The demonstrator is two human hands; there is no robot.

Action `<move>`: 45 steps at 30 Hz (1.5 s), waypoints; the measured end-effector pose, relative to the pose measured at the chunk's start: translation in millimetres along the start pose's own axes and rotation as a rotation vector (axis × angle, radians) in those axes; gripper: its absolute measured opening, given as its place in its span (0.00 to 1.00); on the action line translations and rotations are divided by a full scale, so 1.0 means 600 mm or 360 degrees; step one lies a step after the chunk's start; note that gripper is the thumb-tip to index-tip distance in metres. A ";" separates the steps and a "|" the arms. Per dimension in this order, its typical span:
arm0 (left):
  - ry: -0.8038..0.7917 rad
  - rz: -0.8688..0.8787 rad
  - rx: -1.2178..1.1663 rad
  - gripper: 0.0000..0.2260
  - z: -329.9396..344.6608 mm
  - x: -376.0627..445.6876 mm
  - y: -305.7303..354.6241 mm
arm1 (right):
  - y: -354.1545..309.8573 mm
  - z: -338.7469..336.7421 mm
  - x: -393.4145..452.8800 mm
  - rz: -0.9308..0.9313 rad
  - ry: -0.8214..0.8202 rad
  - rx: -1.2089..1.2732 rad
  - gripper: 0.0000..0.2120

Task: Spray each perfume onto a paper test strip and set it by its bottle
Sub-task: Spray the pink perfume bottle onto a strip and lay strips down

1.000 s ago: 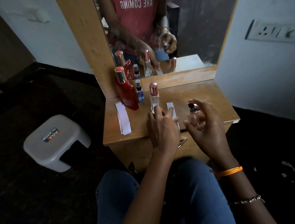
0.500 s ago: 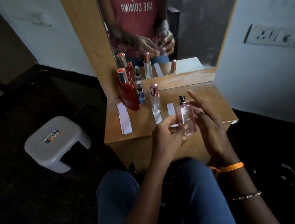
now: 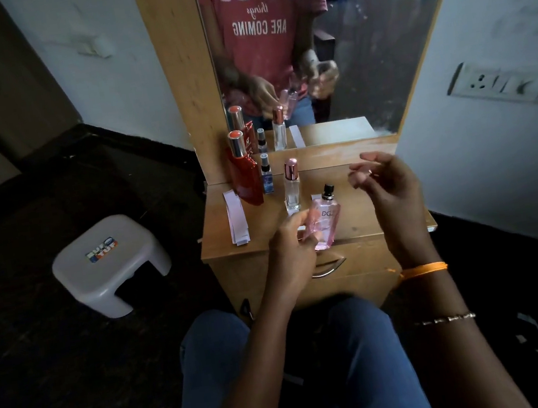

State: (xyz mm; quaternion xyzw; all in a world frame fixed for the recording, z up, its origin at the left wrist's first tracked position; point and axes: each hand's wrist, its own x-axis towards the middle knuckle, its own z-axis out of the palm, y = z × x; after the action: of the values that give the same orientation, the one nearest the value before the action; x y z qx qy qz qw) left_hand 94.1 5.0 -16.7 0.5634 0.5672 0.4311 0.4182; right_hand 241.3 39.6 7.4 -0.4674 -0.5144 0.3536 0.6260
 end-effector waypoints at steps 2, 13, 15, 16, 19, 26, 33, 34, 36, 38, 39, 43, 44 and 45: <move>0.0009 0.0019 0.0007 0.16 -0.003 0.001 -0.001 | -0.025 0.007 0.001 -0.0026 -0.0228 0.0131 0.09; -0.0080 0.0058 -0.0043 0.15 -0.006 -0.006 0.002 | -0.031 0.021 -0.006 0.0010 -0.0492 -0.0329 0.14; -0.0076 0.0011 -0.0085 0.15 -0.002 -0.006 0.001 | -0.024 0.019 -0.009 0.0025 -0.0505 -0.0360 0.23; -0.0076 -0.0014 -0.0110 0.15 -0.001 -0.004 0.000 | -0.021 0.015 -0.012 0.0060 -0.0538 -0.0347 0.25; -0.0079 -0.0033 -0.0145 0.15 -0.001 0.001 -0.001 | 0.000 0.001 -0.021 0.0147 -0.0680 -0.0300 0.20; 0.0084 0.0005 -0.0052 0.21 -0.001 0.007 0.009 | 0.031 0.000 -0.007 0.0126 -0.0441 -0.0104 0.15; 0.0211 -0.0016 -0.0041 0.14 -0.024 0.009 -0.009 | 0.068 0.035 0.058 0.0076 -0.0340 -0.0238 0.15; 0.0219 -0.0012 -0.0045 0.14 -0.025 0.009 -0.012 | 0.075 0.038 0.063 0.0092 -0.0355 -0.0260 0.16; 0.0229 -0.0013 -0.0053 0.13 -0.027 0.010 -0.015 | 0.086 0.044 0.068 0.0109 -0.0376 -0.0329 0.15; 0.0242 -0.0014 -0.0047 0.13 -0.029 0.010 -0.016 | 0.093 0.046 0.070 0.0116 -0.0382 -0.0363 0.15; 0.0247 -0.0010 -0.0039 0.13 -0.032 0.010 -0.017 | 0.093 0.046 0.070 0.0121 -0.0391 -0.0372 0.16; 0.0278 0.0000 0.0028 0.14 -0.046 0.011 -0.021 | 0.080 0.042 0.048 0.0097 -0.0269 -0.0496 0.24; 0.0323 -0.0006 0.0047 0.15 -0.052 0.012 -0.023 | 0.074 0.043 0.035 0.0023 -0.0113 -0.0555 0.23; 0.0388 -0.0021 0.0069 0.15 -0.060 0.012 -0.026 | 0.065 0.047 0.017 -0.0078 0.0040 -0.0592 0.20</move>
State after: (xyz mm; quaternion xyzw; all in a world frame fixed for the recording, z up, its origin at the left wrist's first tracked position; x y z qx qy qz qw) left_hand 54.9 11.9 -21.2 0.5120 0.6268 0.4813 0.3366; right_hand 217.7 67.2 -25.3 -0.5668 -0.5743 0.2312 0.5435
